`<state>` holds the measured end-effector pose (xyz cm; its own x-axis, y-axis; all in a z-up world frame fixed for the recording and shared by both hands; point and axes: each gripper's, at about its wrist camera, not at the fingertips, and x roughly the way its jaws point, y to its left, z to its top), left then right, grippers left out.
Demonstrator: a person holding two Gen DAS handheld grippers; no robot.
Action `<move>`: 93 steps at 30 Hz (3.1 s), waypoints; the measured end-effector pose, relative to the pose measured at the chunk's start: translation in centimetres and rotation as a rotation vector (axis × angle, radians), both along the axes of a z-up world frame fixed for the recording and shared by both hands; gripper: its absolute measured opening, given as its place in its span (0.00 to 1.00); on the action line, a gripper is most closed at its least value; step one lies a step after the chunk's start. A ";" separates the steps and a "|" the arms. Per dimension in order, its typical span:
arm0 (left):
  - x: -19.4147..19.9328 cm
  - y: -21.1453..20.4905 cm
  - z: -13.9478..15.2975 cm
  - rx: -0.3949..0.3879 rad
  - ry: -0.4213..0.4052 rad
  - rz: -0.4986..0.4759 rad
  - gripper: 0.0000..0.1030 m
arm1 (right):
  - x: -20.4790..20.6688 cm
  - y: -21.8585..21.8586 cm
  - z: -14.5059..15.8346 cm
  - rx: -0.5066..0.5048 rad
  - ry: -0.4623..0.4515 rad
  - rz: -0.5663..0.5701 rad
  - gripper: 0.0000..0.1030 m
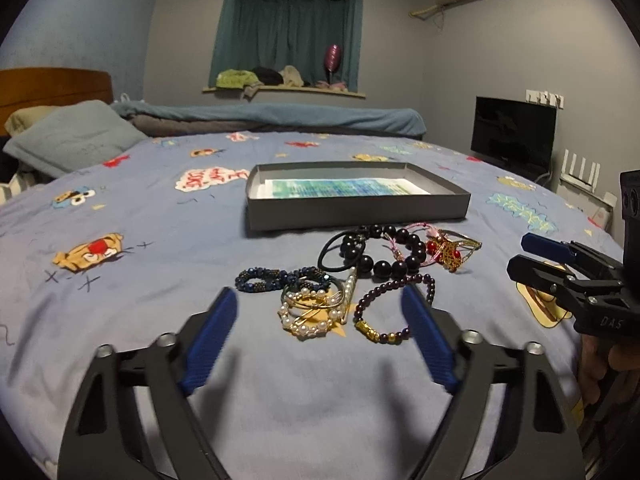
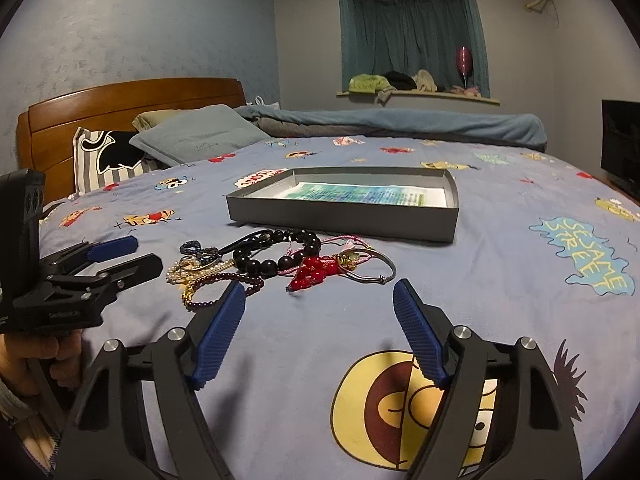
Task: Organize jewelry
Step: 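Grasp the red tassel pendant with right tool while left tool grasps black hair tie, then release the red pendant into the grey box with right tool while left drops hair tie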
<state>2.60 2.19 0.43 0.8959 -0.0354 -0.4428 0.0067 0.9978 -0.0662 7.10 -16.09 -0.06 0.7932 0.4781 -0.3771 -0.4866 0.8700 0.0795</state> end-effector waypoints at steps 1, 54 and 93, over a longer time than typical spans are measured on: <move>0.2 0.1 0.0 -0.003 0.013 -0.008 0.72 | 0.2 0.0 0.0 -0.001 0.010 -0.001 0.73; 10.7 -0.6 6.5 0.008 0.086 -0.266 0.03 | 5.9 -0.4 6.0 0.115 0.066 0.134 0.01; 22.5 3.1 1.4 -0.052 0.263 -0.179 0.32 | 20.1 -0.9 2.8 0.035 0.261 -0.076 0.37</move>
